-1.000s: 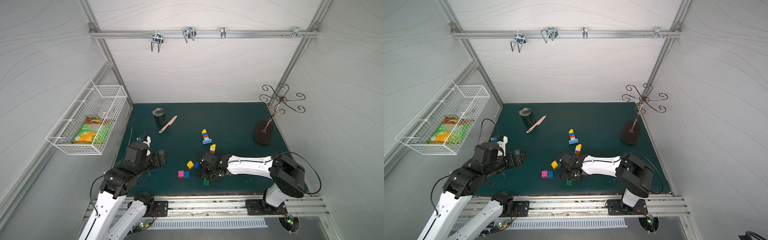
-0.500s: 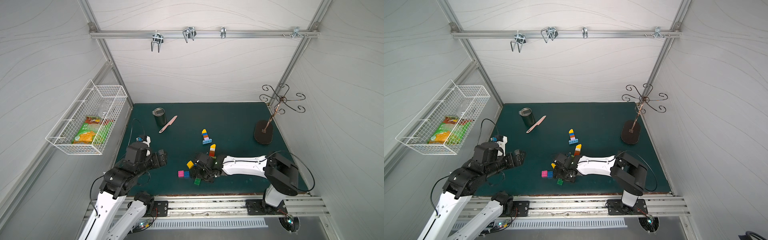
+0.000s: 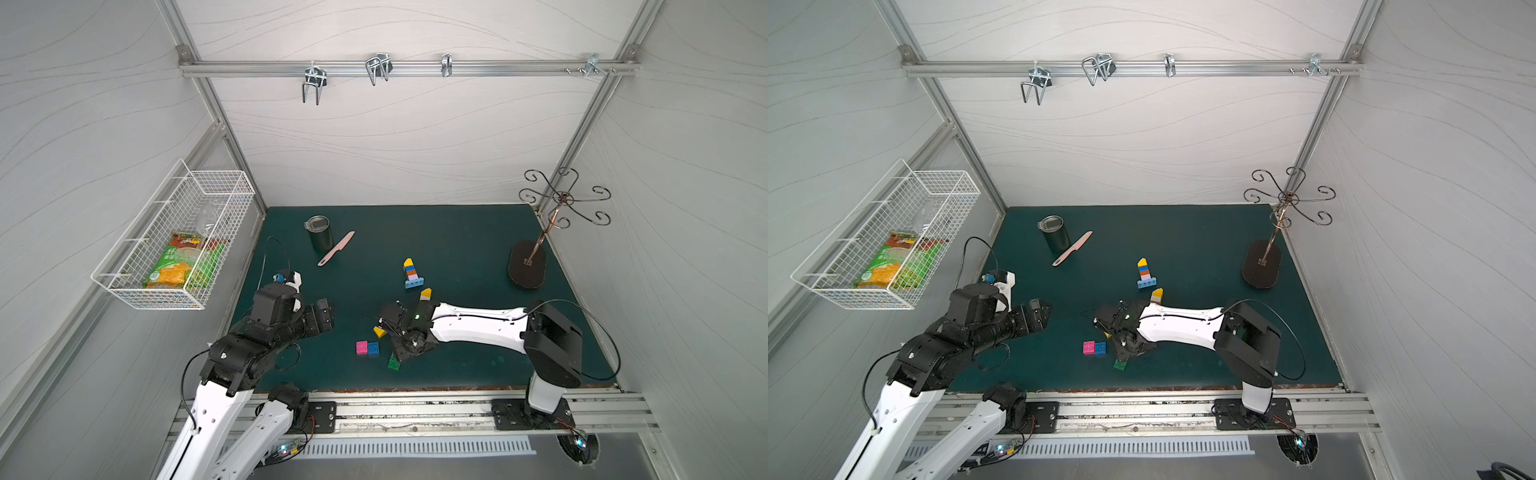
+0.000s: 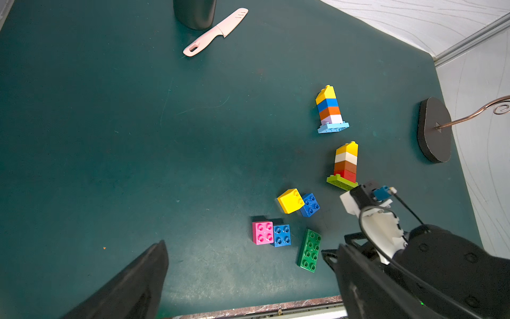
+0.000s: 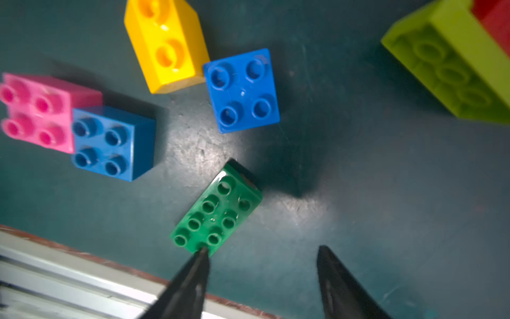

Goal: Assemble the number 1 with lego
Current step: Adjust the lego brick at the center of the board.

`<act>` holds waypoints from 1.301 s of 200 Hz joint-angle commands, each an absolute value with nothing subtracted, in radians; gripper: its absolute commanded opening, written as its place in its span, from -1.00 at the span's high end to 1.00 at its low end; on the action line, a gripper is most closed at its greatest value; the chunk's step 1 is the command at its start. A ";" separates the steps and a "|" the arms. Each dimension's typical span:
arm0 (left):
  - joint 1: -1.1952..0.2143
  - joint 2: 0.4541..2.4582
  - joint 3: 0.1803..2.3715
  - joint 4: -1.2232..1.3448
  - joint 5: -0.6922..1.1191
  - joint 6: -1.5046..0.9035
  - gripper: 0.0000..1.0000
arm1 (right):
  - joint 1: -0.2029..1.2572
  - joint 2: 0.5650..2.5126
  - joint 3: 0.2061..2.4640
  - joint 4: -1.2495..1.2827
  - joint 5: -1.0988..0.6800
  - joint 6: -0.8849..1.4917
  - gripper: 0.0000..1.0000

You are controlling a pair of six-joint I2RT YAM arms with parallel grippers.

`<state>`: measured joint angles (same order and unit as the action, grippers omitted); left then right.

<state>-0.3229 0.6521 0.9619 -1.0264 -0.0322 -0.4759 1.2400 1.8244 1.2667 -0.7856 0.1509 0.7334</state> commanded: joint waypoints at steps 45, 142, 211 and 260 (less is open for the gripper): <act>-0.321 0.671 0.965 -1.007 -0.046 -0.485 -0.99 | 1.322 1.858 1.295 -0.797 0.185 0.637 -0.63; -0.321 0.671 0.965 -1.012 -0.059 -0.489 -0.99 | 1.322 1.937 1.360 -0.817 0.141 0.547 -0.74; -0.321 0.675 0.965 -1.014 -0.064 -0.490 -0.99 | 1.280 1.972 1.386 -0.861 0.173 0.535 -0.81; -0.321 0.683 0.966 -1.013 -0.064 -0.489 -0.99 | 1.234 1.964 1.371 -0.830 0.175 0.510 -0.81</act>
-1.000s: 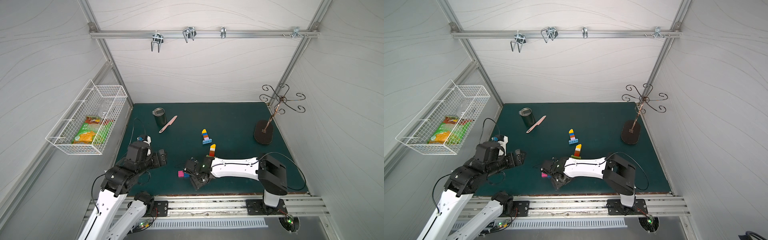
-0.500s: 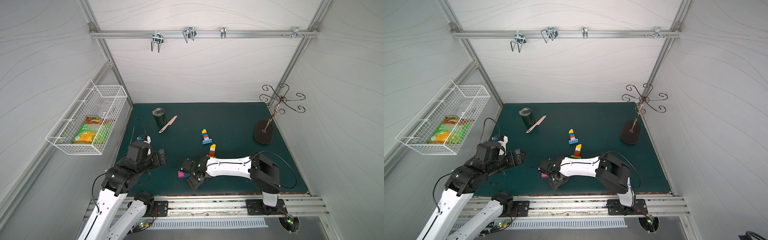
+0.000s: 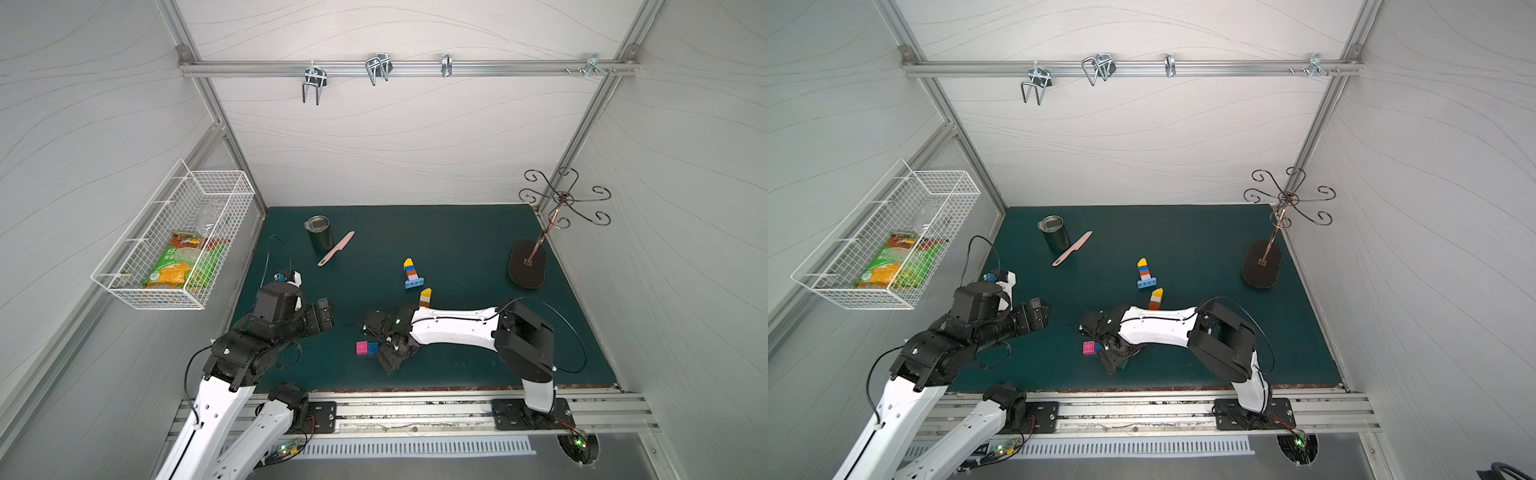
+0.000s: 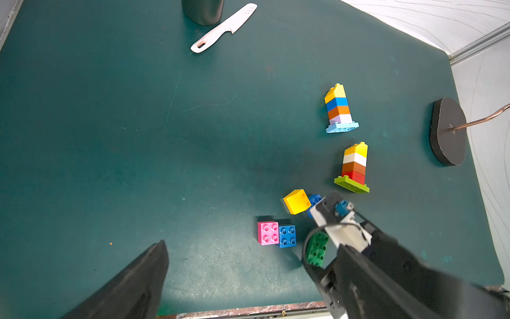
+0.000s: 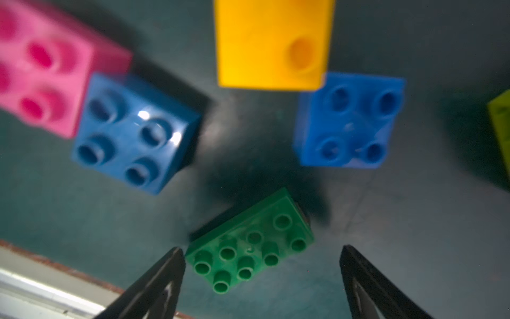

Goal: Assemble the number 1 with lego
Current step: Adjust the lego brick at the center of the board.

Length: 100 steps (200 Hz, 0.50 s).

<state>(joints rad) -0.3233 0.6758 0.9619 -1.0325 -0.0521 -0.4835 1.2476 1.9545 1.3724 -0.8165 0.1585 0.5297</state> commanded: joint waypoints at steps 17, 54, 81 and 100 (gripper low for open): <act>-0.321 0.684 0.966 -1.014 -0.066 -0.491 -0.99 | 1.216 1.960 1.360 -0.826 0.181 0.531 -0.81; -0.321 0.685 0.966 -1.013 -0.067 -0.491 -0.99 | 1.151 1.878 1.256 -0.783 0.177 0.641 -0.80; -0.321 0.692 0.966 -1.014 -0.066 -0.491 -0.99 | 1.103 1.826 1.190 -0.707 0.108 0.641 -0.79; -0.321 0.690 0.966 -1.014 -0.067 -0.491 -0.99 | 1.095 1.806 1.170 -0.646 0.056 0.578 -0.79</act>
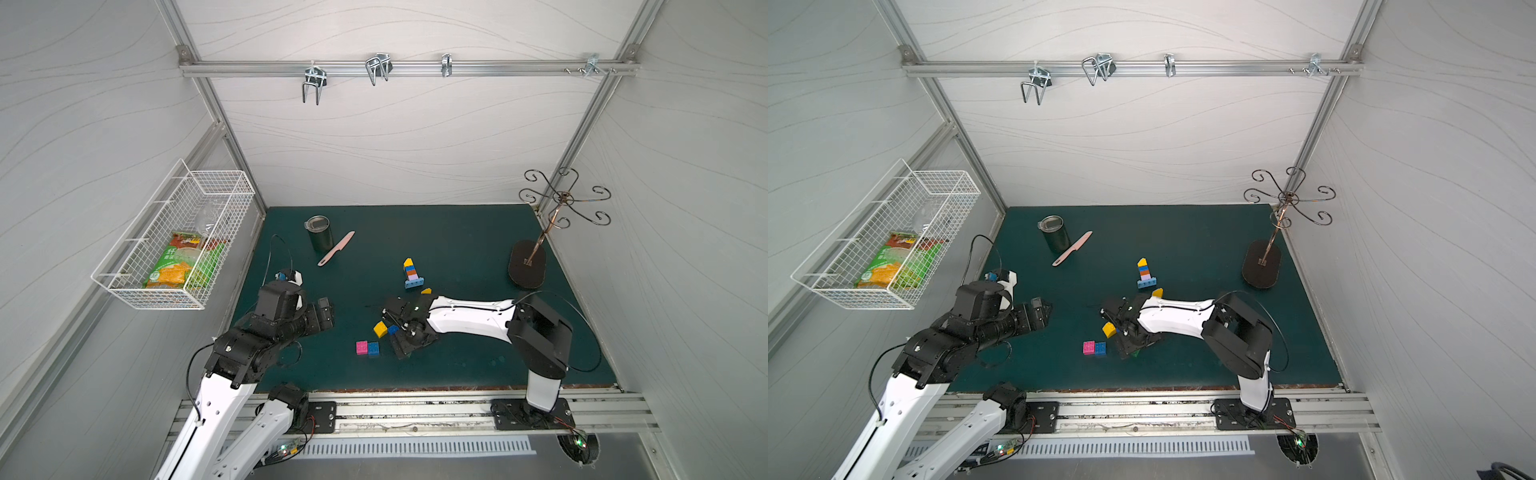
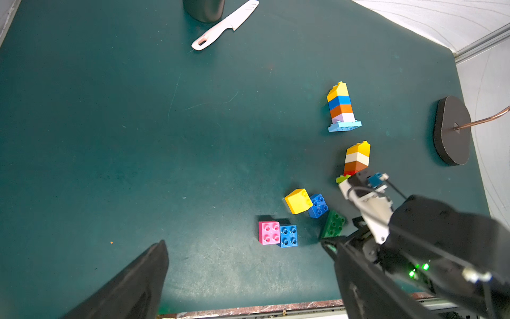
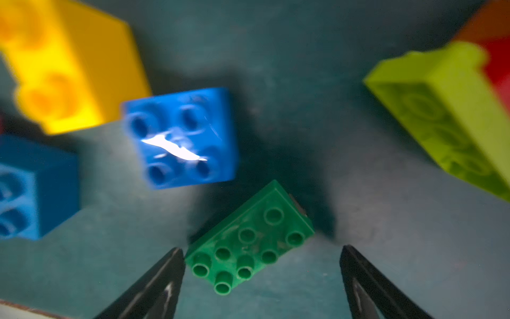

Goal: Assemble the number 1 with lego
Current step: Adjust the lego brick at the center of the board.

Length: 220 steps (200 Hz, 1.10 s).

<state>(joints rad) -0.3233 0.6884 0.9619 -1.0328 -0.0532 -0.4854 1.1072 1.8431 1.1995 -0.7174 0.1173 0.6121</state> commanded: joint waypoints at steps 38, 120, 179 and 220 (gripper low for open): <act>-0.321 0.692 0.966 -1.015 -0.069 -0.492 -0.99 | 1.084 1.822 1.207 -0.672 0.047 0.516 -0.81; -0.321 0.693 0.966 -1.014 -0.069 -0.492 -0.99 | 1.130 1.737 1.108 -0.668 0.041 0.801 -0.78; -0.321 0.683 0.966 -1.014 -0.069 -0.492 -0.99 | 1.167 1.700 1.011 -0.443 -0.045 0.926 -0.77; -0.321 0.683 0.966 -1.015 -0.071 -0.492 -0.99 | 1.167 1.739 1.012 -0.346 -0.096 0.971 -0.76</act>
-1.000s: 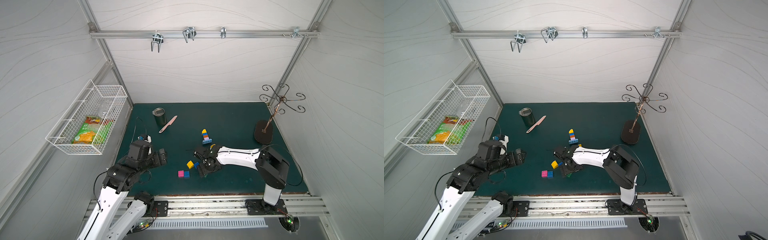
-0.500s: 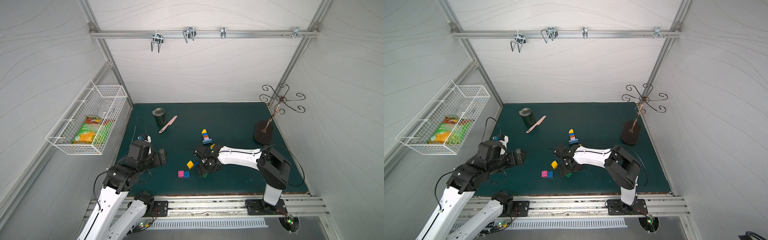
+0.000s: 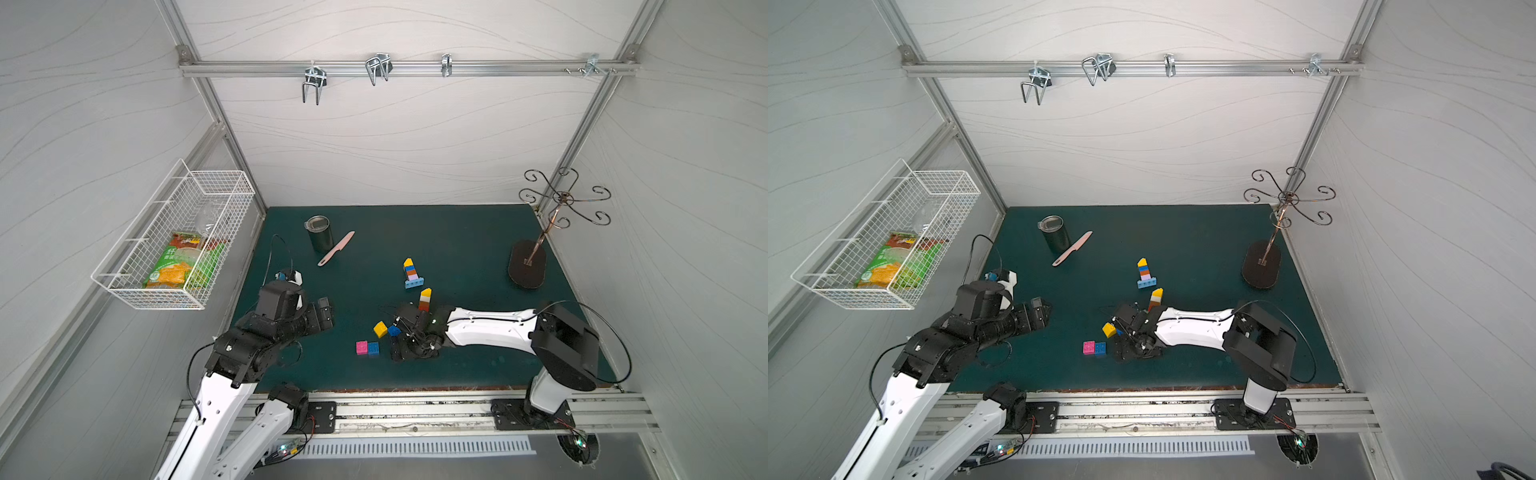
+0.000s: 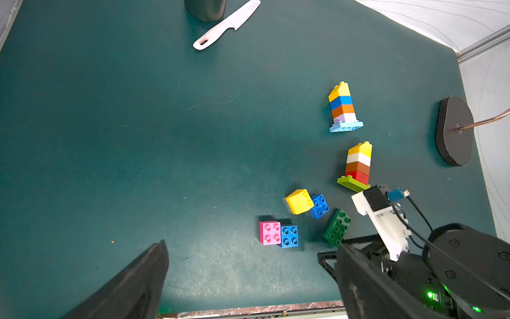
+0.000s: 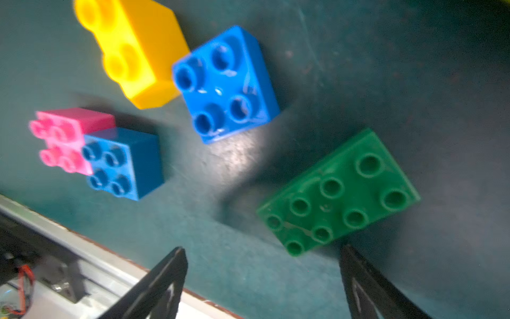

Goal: Assemble the number 1 with lego
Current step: Adjust the lego brick at the center of the board.

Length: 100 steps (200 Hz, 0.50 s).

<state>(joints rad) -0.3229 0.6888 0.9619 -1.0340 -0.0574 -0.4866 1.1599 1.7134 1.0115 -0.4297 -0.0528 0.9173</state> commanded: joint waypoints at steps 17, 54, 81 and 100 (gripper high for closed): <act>-0.321 0.680 0.966 -1.015 -0.072 -0.492 -0.99 | 1.167 1.758 1.032 -0.333 -0.100 0.974 -0.75; -0.321 0.678 0.966 -1.015 -0.072 -0.492 -0.99 | 1.137 1.786 1.054 -0.304 -0.106 0.987 -0.75; -0.321 0.680 0.968 -1.017 -0.075 -0.494 -0.99 | 1.114 1.784 1.060 -0.280 -0.104 0.993 -0.75; -0.321 0.680 0.968 -1.017 -0.075 -0.494 -0.99 | 1.107 1.772 1.074 -0.310 -0.091 0.980 -0.74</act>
<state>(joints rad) -0.3229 0.6849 0.9619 -1.0428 -0.0639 -0.4870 1.1206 1.7664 1.0485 -0.3019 -0.0990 0.9783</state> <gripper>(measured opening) 0.996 0.872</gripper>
